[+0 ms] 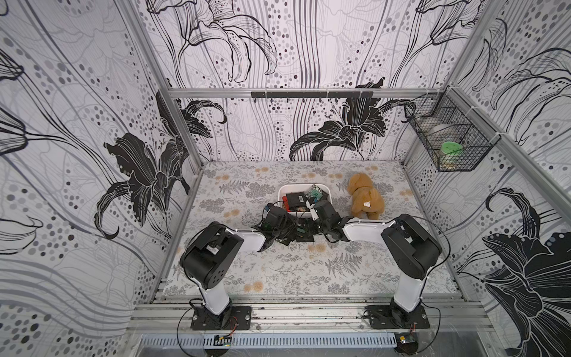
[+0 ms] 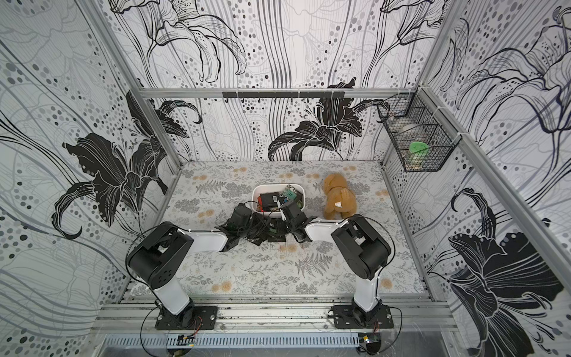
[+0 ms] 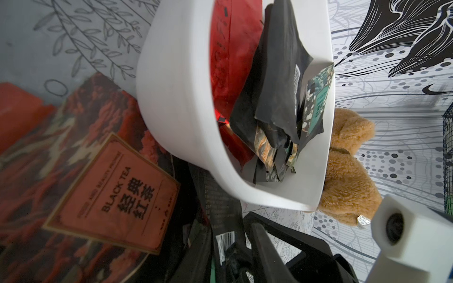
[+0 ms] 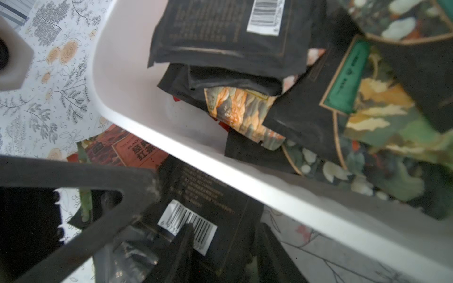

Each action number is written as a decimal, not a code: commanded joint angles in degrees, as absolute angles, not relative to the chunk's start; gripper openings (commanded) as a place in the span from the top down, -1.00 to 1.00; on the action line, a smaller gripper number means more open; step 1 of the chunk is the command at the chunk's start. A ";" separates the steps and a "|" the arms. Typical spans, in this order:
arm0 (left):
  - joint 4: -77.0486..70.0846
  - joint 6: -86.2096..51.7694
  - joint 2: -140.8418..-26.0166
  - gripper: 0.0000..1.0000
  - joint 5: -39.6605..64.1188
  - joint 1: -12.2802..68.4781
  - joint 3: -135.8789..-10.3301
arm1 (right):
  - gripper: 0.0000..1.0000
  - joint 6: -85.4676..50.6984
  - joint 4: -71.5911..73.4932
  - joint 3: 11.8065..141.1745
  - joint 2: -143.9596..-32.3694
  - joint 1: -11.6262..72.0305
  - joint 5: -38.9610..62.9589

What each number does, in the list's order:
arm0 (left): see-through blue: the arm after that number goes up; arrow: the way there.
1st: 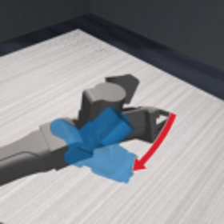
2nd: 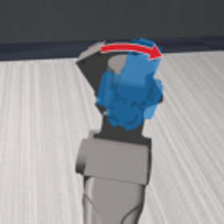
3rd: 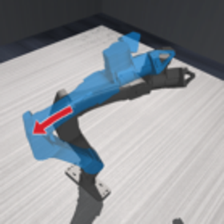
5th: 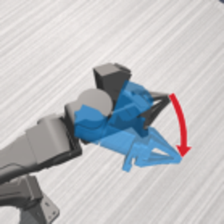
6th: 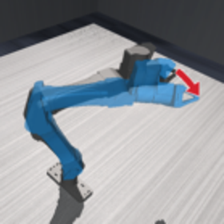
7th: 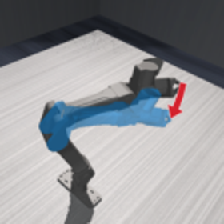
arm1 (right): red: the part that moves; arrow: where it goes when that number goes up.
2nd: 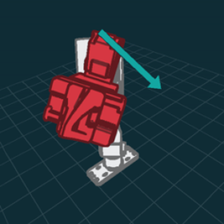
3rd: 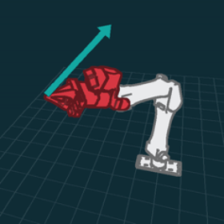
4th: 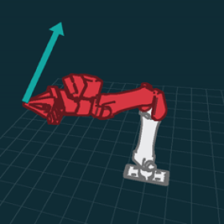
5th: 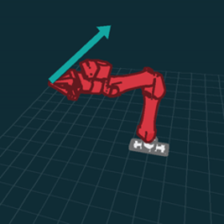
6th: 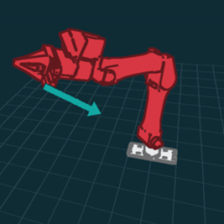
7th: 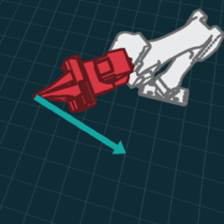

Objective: Put the tea bags into the storage box
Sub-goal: Pick up the tea bag from the center of the board.

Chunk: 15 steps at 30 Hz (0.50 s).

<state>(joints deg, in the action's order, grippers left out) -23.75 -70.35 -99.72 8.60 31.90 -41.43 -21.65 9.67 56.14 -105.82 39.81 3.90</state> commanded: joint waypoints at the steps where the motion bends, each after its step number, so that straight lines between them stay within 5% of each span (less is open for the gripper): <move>1: -26.41 -70.15 -101.30 0.42 8.43 32.26 -42.70 | 0.08 -21.94 10.36 57.30 -106.96 39.73 4.90; 15: -29.80 -71.20 -104.76 0.64 10.15 32.54 -42.10 | 0.08 -22.01 10.72 57.05 -106.99 39.77 5.54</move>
